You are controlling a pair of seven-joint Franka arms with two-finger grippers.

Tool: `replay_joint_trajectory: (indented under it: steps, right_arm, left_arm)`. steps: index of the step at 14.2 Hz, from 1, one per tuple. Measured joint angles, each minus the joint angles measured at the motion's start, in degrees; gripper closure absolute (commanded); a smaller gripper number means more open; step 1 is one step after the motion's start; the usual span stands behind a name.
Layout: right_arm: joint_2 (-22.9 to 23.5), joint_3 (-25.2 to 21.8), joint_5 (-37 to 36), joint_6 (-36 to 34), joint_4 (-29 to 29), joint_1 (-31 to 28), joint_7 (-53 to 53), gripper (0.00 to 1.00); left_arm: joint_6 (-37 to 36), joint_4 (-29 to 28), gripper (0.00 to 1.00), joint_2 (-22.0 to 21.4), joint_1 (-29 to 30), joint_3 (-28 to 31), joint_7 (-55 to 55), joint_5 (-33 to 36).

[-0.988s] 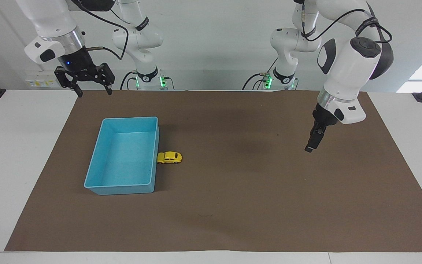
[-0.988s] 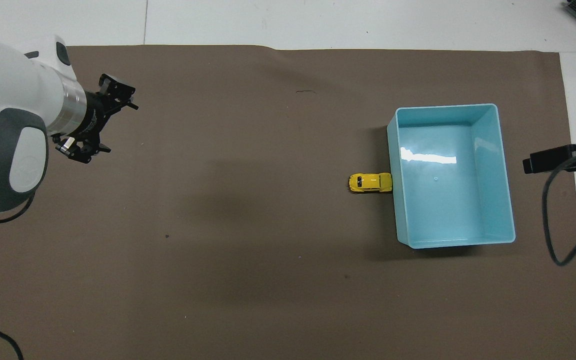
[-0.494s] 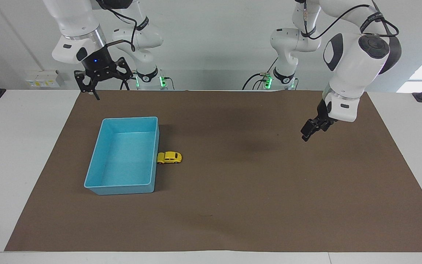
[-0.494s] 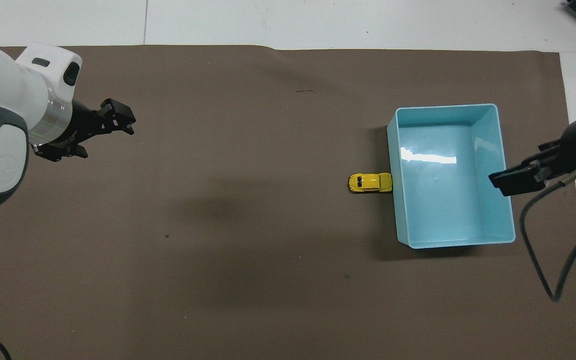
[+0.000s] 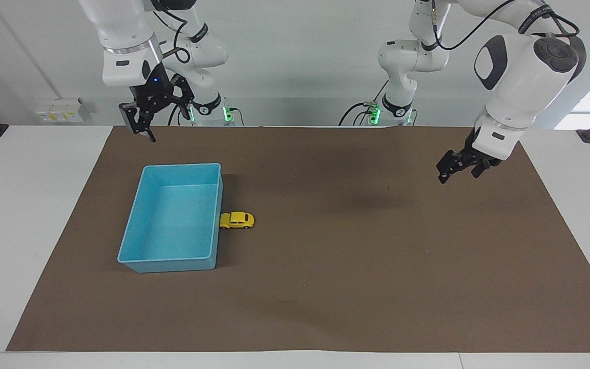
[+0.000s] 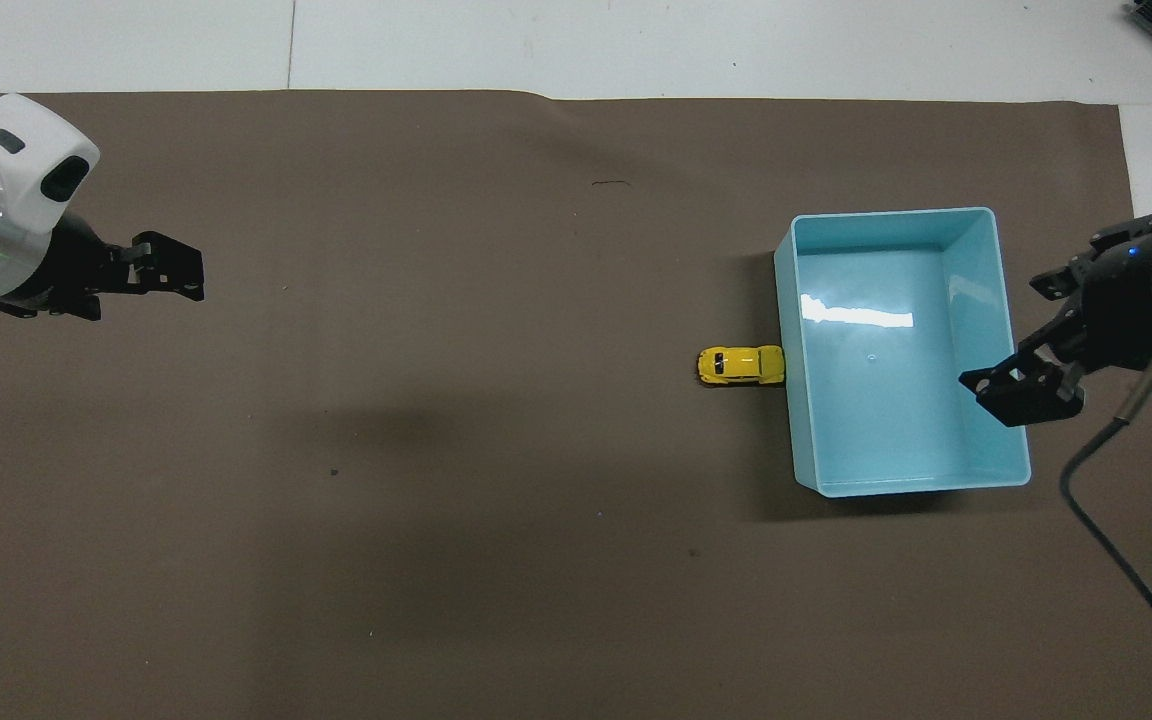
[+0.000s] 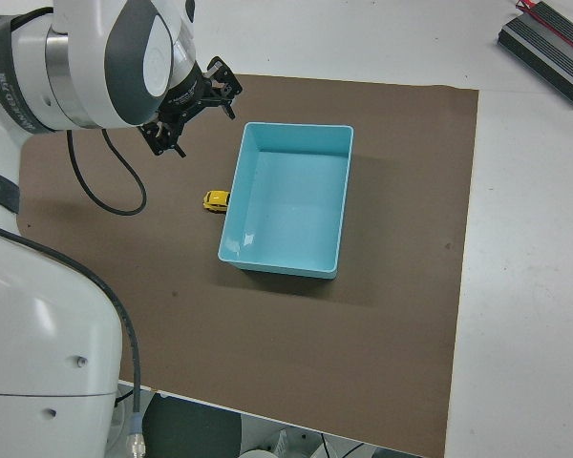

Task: Wind up and store yellow beetle car

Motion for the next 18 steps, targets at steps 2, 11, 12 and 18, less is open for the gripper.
replay_joint_trajectory:
  steps: [2,11,12,18]
  right_arm:
    - [-0.2,0.1,0.0,0.0,0.0,0.0,-4.4,0.0]
    - [0.2,4.4,-0.2,0.0,-0.1,0.2,-16.6,0.0]
    - [0.7,4.7,-0.5,0.0,-0.2,0.5,-17.7,0.0]
    - [3.6,5.0,-0.8,0.6,-0.2,2.7,-23.6,0.0]
  left_arm:
    - [-0.7,-0.1,0.0,-0.7,1.2,0.0,3.7,0.0]
    - [-6.0,0.6,0.0,-8.0,5.9,-0.2,9.9,0.0]
    - [-7.6,1.4,0.0,-8.7,5.9,-0.4,10.8,0.0]
    - [-11.1,4.3,0.0,-9.2,5.9,-0.8,15.0,0.2]
